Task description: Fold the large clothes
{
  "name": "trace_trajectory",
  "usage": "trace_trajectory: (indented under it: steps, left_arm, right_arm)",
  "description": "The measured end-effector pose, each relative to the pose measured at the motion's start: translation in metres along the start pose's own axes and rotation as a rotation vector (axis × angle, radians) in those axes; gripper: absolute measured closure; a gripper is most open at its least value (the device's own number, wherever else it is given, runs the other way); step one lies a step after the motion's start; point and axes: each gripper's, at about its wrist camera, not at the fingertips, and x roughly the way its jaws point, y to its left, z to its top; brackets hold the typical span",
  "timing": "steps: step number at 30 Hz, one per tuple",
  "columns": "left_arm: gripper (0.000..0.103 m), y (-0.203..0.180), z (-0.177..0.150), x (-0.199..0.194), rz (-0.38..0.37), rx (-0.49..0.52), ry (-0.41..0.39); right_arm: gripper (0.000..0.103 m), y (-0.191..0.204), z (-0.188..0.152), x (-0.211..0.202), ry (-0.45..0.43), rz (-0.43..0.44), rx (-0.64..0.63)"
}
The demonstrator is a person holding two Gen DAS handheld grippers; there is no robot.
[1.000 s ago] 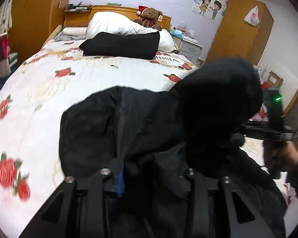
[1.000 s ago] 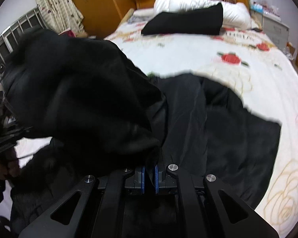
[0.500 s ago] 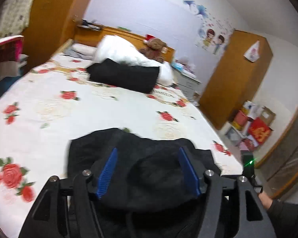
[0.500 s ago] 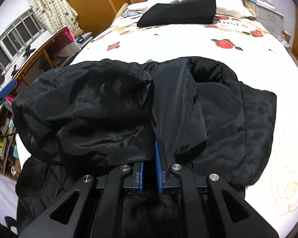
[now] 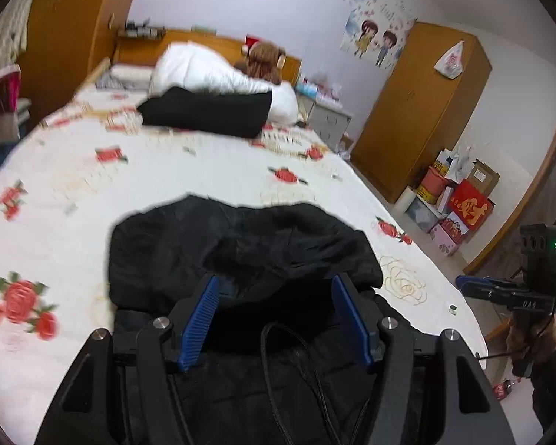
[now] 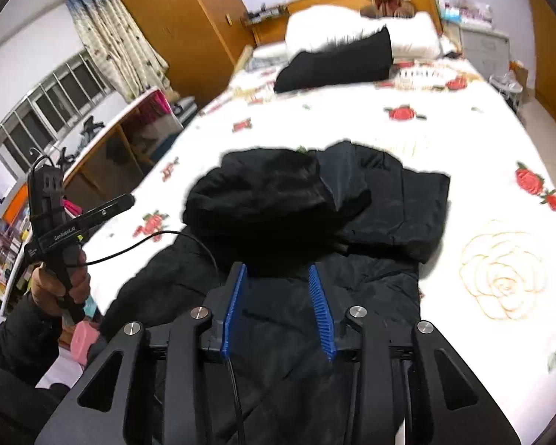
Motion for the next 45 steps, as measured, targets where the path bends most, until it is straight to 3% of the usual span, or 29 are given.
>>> trace_trajectory:
  steps: [13,18,21,26,30,34,36,39,41,43,45]
  left_arm:
    - [0.038,-0.041,-0.007,-0.186,0.002,0.123,-0.179]
    - [0.037,-0.067,0.016,-0.265,0.022,0.199,-0.281]
    - [0.036,-0.087,0.033,-0.313,0.053,0.263,-0.366]
    - [0.032,-0.123,0.068,-0.371,0.100,0.339,-0.505]
    - [0.030,-0.138,0.104,-0.376,0.074,0.320,-0.537]
    - [0.030,-0.149,0.137,-0.360,0.072,0.311,-0.544]
    - [0.030,-0.150,0.138,-0.351,0.078,0.293,-0.555]
    - [0.028,-0.141,0.108,-0.325,0.055,0.282,-0.566]
    - [0.028,-0.131,0.079,-0.297,0.066,0.260,-0.549]
    - [0.028,-0.120,0.048,-0.267,0.053,0.244,-0.504]
    - [0.028,-0.109,0.018,-0.240,0.040,0.232,-0.449]
  right_arm:
    - [0.067,0.079,-0.006,-0.134,-0.201,-0.003,-0.153]
    - [0.065,0.112,0.003,-0.204,-0.321,-0.066,-0.239]
    - [0.056,0.138,0.011,-0.249,-0.403,-0.102,-0.291]
    - [0.055,0.179,0.026,-0.297,-0.561,-0.171,-0.350]
    - [0.053,0.208,0.051,-0.309,-0.662,-0.132,-0.378]
    - [0.052,0.232,0.084,-0.299,-0.678,-0.116,-0.399]
    - [0.052,0.237,0.091,-0.294,-0.683,-0.117,-0.382]
    - [0.050,0.226,0.072,-0.274,-0.675,-0.073,-0.363]
    - [0.047,0.212,0.048,-0.238,-0.635,-0.131,-0.354]
    - [0.047,0.196,0.022,-0.201,-0.576,-0.176,-0.350]
    - [0.047,0.176,-0.005,-0.165,-0.497,-0.158,-0.318]
